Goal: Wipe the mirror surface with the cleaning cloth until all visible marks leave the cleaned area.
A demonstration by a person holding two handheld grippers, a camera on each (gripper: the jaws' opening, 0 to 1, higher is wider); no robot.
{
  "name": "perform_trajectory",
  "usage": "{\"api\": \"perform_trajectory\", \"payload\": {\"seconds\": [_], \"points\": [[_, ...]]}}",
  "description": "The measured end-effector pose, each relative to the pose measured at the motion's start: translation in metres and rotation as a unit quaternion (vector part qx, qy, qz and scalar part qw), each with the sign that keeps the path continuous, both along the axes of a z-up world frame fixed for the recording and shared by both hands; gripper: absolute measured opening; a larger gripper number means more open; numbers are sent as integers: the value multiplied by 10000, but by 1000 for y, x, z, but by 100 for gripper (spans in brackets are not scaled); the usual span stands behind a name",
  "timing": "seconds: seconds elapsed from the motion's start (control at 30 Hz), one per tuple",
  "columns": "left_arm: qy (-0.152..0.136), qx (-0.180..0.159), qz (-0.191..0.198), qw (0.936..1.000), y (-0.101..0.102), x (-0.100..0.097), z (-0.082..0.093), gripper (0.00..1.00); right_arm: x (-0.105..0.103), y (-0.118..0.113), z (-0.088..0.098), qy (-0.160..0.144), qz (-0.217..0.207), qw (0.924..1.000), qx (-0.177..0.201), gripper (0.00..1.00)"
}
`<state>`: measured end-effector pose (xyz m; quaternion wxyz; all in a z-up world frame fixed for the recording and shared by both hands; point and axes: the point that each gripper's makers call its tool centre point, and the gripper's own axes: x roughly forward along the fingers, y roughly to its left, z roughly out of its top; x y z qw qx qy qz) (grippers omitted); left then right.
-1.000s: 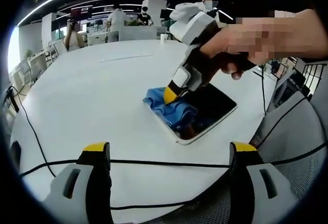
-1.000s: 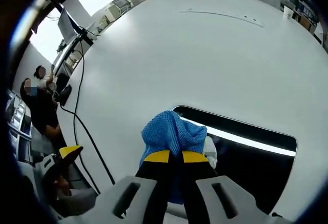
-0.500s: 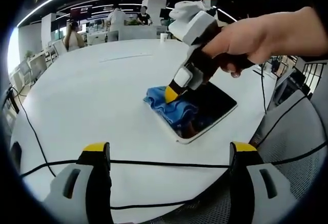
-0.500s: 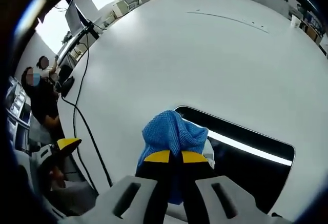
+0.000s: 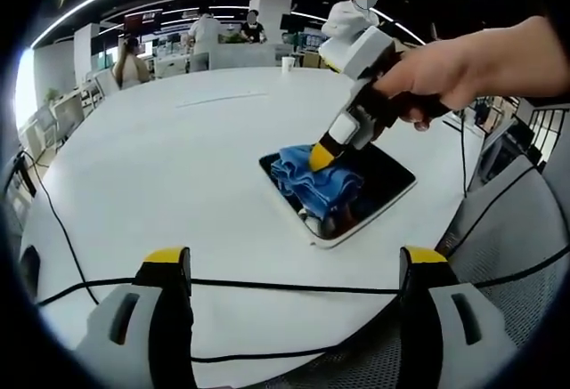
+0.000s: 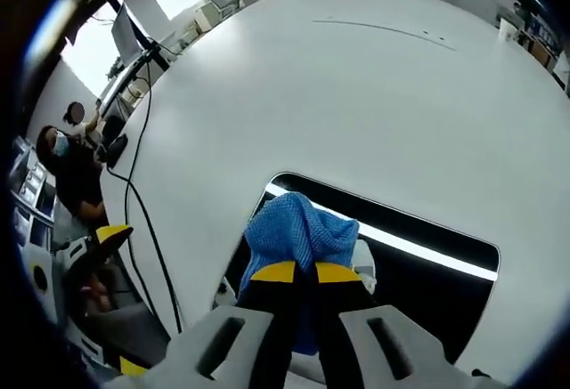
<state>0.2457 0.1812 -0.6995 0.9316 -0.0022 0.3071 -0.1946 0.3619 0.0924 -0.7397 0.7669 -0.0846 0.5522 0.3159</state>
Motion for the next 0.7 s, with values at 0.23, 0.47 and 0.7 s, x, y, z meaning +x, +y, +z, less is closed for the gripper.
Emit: {"api": "perform_trajectory", "payload": {"seconds": [0.23,0.47,0.7], "points": [[-2,-4,-6,10000,-1,0,1,97,1,-18,1,22,-78,10000,39,0],[-14,-7,14,10000,0,0,3,97,1,-36,3,60,-206,9997,96,0],[-8,-6,28,10000,0,0,4,97,6,-54,2,99,-345,9992,152,0]]}}
